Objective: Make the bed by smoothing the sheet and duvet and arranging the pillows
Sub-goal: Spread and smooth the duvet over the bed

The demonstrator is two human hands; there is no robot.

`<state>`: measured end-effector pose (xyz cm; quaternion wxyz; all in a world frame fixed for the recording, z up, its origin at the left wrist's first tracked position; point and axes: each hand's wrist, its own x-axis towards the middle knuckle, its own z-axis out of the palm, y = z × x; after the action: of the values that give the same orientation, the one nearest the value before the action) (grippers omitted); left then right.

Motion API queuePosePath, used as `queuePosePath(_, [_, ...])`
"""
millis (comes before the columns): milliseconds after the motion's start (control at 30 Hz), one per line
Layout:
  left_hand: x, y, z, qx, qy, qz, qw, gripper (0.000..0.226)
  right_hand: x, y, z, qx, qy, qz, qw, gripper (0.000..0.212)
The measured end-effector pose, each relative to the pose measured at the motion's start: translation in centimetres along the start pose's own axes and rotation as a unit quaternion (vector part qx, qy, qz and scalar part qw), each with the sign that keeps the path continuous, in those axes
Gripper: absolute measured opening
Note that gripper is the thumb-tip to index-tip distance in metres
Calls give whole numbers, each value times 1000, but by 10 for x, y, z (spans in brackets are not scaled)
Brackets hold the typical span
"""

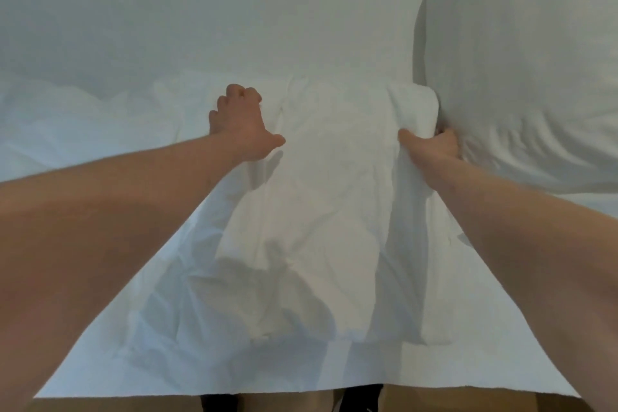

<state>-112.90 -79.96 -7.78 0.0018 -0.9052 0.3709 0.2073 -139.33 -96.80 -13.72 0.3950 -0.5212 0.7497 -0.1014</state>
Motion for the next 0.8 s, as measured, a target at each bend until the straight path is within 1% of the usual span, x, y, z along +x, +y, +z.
queuePosePath(33, [0, 0, 1, -23, 5, -8, 1000, 80, 0, -2, -1, 38, 2, -12, 999, 66])
queuePosePath(67, [-2, 2, 1, -45, 11, -9, 999, 77, -6, -3, -3, 66, -2, -41, 997, 46])
queuePosePath(100, [-4, 3, 0, -66, 18, -2, 998, 73, -14, -4, -8, 75, -6, -93, 993, 30])
queuePosePath(133, [-6, 4, -2, -82, 26, 8, 996, 69, -25, -6, -14, 63, 0, -170, 983, 18])
queuePosePath(167, [-8, 5, -6, -89, 34, 19, 995, 67, -40, -8, -24, 45, 12, -264, 963, 12])
queuePosePath(200, [-8, 7, -11, -89, 41, 32, 995, 65, -53, -7, -34, 29, 22, -351, 936, 13])
queuePosePath(233, [-8, 7, -16, -91, 46, 45, 994, 65, -66, -4, -43, 23, 18, -418, 908, 17])
queuePosePath(267, [-8, 8, -21, -98, 49, 61, 992, 66, -82, 1, -53, 29, -2, -463, 886, 19])
queuePosePath(333, [-6, 16, -34, -110, 61, 96, 987, 70, -111, 16, -73, 25, -44, -507, 860, 22])
queuePosePath(367, [-3, 22, -41, -110, 63, 115, 985, 75, -121, 23, -82, 14, -61, -513, 856, 24])
queuePosePath(433, [1, 35, -54, -84, 37, 152, 984, 89, -137, 38, -97, 16, -107, -491, 865, 27])
queuePosePath(467, [5, 41, -56, -55, 3, 166, 985, 98, -142, 45, -102, 23, -142, -470, 871, 28])
queuePosePath(533, [11, 50, -54, 29, -108, 163, 980, 115, -152, 55, -107, 32, -229, -430, 873, 32])
queuePosePath(567, [12, 52, -51, 87, -175, 150, 969, 120, -155, 59, -107, 29, -273, -402, 874, 31])
queuePosePath(600, [12, 52, -47, 144, -237, 133, 951, 118, -155, 63, -106, 24, -307, -358, 881, 27])
queuePosePath(633, [10, 52, -42, 192, -283, 116, 933, 111, -156, 63, -105, 24, -331, -297, 895, 20])
queuePosePath(667, [6, 49, -38, 219, -307, 110, 920, 95, -154, 60, -104, 37, -343, -216, 913, 20])
queuePosePath(700, [1, 48, -33, 226, -318, 121, 913, 73, -150, 55, -103, 63, -341, -111, 931, 30])
queuePosePath(733, [-3, 46, -27, 214, -325, 140, 911, 51, -144, 53, -101, 94, -332, 9, 939, 40])
queuePosePath(767, [-9, 43, -22, 187, -336, 154, 910, 33, -137, 52, -99, 114, -318, 108, 935, 51])
queuePosePath(800, [-15, 40, -18, 153, -354, 162, 908, 21, -129, 53, -96, 114, -310, 168, 929, 62])
